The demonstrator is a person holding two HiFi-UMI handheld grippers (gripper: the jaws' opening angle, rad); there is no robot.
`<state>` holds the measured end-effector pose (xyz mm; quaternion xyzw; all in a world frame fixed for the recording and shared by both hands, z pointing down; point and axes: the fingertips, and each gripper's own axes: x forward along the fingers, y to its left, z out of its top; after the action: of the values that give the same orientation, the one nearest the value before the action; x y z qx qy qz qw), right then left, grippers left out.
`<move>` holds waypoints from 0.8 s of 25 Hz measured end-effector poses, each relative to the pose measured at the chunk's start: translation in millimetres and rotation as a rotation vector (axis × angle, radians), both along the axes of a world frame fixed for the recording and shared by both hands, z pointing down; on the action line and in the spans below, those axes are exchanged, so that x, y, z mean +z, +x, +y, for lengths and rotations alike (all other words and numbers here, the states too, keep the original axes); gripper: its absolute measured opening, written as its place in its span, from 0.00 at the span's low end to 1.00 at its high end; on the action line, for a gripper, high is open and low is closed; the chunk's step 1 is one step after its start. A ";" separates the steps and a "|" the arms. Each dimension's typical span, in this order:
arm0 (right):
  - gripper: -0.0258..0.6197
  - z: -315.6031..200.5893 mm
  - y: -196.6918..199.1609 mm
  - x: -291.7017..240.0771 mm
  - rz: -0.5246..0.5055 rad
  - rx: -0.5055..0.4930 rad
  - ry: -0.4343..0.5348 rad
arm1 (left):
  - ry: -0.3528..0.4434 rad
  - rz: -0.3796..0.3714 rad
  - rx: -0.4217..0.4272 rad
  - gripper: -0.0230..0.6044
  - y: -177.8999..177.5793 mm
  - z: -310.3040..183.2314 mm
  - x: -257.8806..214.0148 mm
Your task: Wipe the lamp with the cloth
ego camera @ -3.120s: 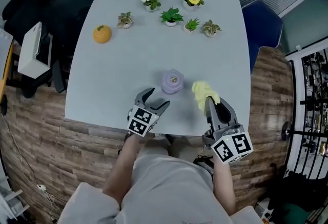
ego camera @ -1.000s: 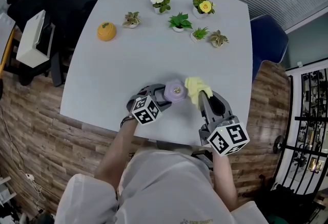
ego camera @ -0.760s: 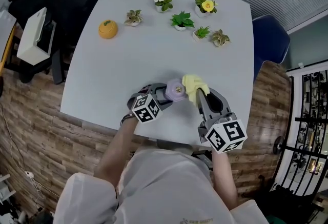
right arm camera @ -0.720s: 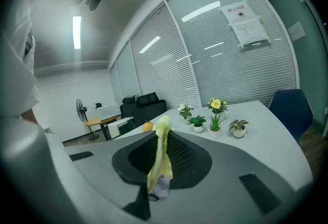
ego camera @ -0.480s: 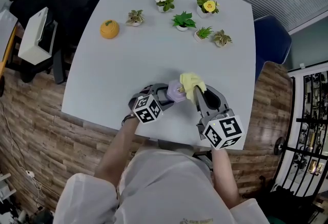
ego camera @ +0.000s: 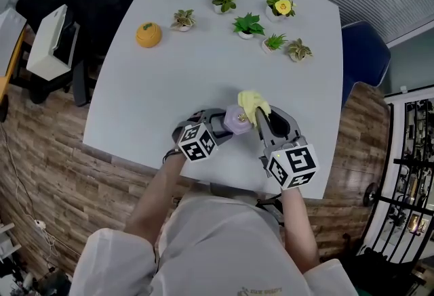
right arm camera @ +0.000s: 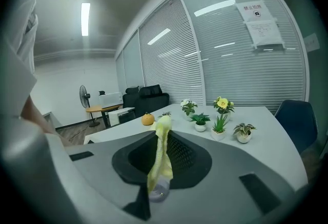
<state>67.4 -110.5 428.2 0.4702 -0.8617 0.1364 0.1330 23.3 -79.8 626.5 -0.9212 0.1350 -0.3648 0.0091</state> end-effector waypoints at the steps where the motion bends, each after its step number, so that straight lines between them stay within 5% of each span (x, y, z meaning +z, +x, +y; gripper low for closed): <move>1: 0.12 0.1 -1.0 2.1 0.007 -0.004 -0.002 | -0.001 0.000 0.000 0.51 0.0 0.2 0.3; 20: 0.11 8.8 -4.4 11.9 0.161 -0.043 0.045 | -0.001 -0.001 0.000 0.51 -0.3 0.1 0.6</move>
<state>63.1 -101.7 440.1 0.4639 -0.8610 0.0759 0.1939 23.0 -79.6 627.1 -0.9211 0.1345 -0.3653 0.0085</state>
